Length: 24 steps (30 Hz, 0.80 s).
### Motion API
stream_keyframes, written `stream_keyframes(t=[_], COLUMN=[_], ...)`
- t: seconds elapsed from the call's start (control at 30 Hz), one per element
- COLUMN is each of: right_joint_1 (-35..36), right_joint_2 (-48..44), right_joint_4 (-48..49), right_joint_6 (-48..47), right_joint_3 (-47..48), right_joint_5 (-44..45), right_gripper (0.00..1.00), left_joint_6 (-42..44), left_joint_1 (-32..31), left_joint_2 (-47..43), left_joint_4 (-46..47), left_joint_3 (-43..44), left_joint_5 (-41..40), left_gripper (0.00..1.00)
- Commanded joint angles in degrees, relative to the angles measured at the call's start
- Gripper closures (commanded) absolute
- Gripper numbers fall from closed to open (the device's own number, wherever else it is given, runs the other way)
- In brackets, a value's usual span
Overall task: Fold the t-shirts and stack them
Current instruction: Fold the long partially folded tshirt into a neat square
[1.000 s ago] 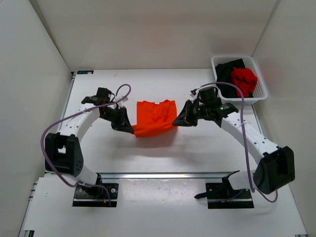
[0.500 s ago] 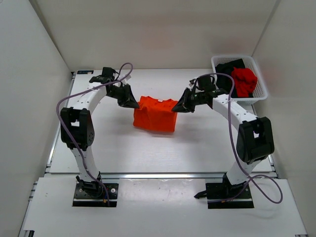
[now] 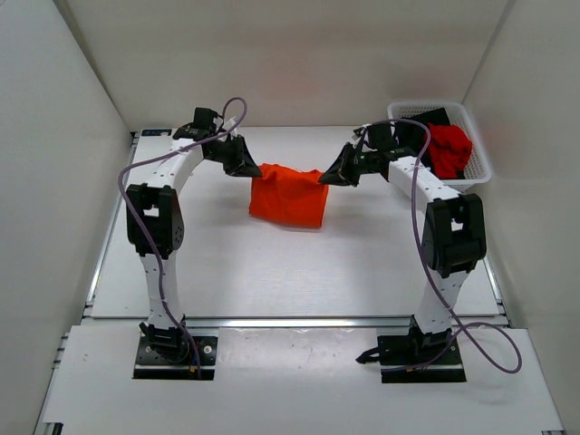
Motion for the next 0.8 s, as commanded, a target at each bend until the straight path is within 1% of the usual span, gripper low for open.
stream_keyframes(t=[0.0,0.13,0.27,0.4,0.53,0.63,0.7,0.77], right_joint_1=[-0.8,-1.8,-2.6,-3.8,-4.7,-5.7,-5.9,-6.0], right_joint_2=[3.1,5.2,8.3,13.3,14.9,17.1,19.6,23.5], right_joint_4=[2.2,5.9,6.3,4.9,8.3,11.0,11.1,9.8], right_joint_6=[-0.8,0.9,0.5,0.9,2.4,3.9,4.1,3.0], right_joint_3=[3.5,4.5,8.2,12.6,11.8,12.2,15.2,20.4], right_joint_5=[-0.2,1.2,2.3,2.1,2.9,1.6,0.8,0.3], right_gripper=[1.0,1.0,1.0,1.0,1.0,1.0,1.0,1.0], left_joint_6=[-1.2,-1.4,-1.7,-2.7,-2.8,-2.4,-2.0,-1.5], left_joint_1=[-0.8,-1.2,-1.4,-2.2,-3.3,-3.7,-3.9,-4.0], left_joint_2=[1.0,4.4,7.8,10.1,12.7,14.6,15.5,16.0], left_joint_4=[2.8,4.9,6.9,10.1,12.2,12.9,12.9,12.4], left_joint_3=[3.3,7.9,11.2,12.7,14.5,17.2,18.1,18.4], left_joint_5=[0.8,-1.5,-5.8,-8.1,-10.3,-12.4,-13.8,-15.2], left_gripper=[0.81,0.8,0.81,0.79,0.79,0.79,0.79,0.79])
